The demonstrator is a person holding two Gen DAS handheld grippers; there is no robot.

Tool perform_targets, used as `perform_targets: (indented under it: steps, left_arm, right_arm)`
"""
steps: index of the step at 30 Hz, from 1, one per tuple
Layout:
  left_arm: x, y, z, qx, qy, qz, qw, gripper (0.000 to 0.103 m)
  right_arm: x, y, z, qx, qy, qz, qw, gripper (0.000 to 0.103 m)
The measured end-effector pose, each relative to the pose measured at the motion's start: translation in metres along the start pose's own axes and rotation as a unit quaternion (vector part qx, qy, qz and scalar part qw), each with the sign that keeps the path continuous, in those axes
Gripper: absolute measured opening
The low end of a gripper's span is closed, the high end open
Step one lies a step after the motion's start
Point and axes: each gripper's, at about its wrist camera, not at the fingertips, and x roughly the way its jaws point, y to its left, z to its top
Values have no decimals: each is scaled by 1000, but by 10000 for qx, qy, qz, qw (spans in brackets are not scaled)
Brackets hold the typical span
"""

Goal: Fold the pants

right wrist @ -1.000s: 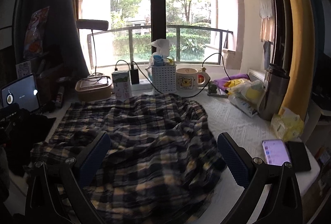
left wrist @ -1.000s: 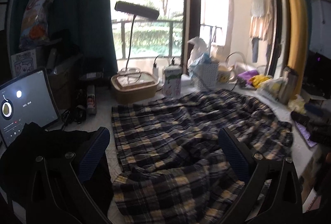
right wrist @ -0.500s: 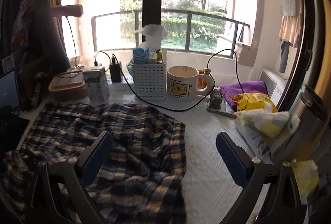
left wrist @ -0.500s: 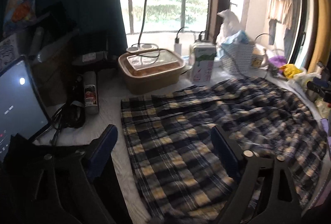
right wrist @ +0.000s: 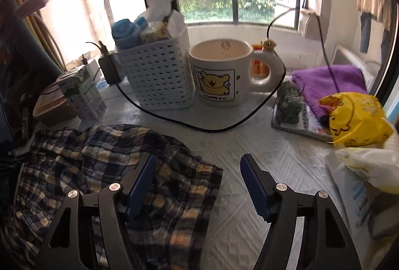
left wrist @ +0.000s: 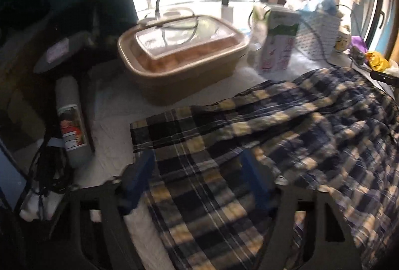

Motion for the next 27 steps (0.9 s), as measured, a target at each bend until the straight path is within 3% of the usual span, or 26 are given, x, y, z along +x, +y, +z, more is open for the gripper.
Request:
perform_targets:
  steps: [3, 4, 7, 8, 9, 13, 17, 20, 27]
  left_arm:
    - [13, -1, -1, -2, 163, -136, 9998, 49]
    - [14, -3, -4, 20, 146, -145, 9998, 49]
    - [14, -3, -4, 1, 65, -172, 9998, 46]
    - [14, -2, -4, -21, 51, -179, 9998, 42]
    - [14, -1, -2, -30, 40, -202, 9998, 33]
    - [16, 5, 6, -122, 55, -532, 9985, 3]
    - [13, 5, 12, -77, -27, -618, 9981, 1]
    - [7, 1, 23, 37, -171, -584, 9981, 0]
    - [4, 8, 36, -14, -391, -596, 9975, 0]
  right_arm:
    - [26, -12, 5, 301, 470, 307, 9980, 72]
    - [34, -12, 2, 381, 650, 470, 9961, 67]
    - [34, 5, -5, 57, 654, 434, 9969, 62]
    - [33, 12, -10, -35, 672, 488, 9965, 40]
    - [33, 16, -13, -47, 704, 543, 9960, 31]
    - [21, 30, -19, -304, 399, 141, 9986, 28]
    - [-13, 27, -6, -277, -298, -521, 9978, 27]
    - [-27, 19, 3, -236, -535, -852, 9946, 27]
    - [-22, -3, 12, -223, -539, -1452, 9877, 27]
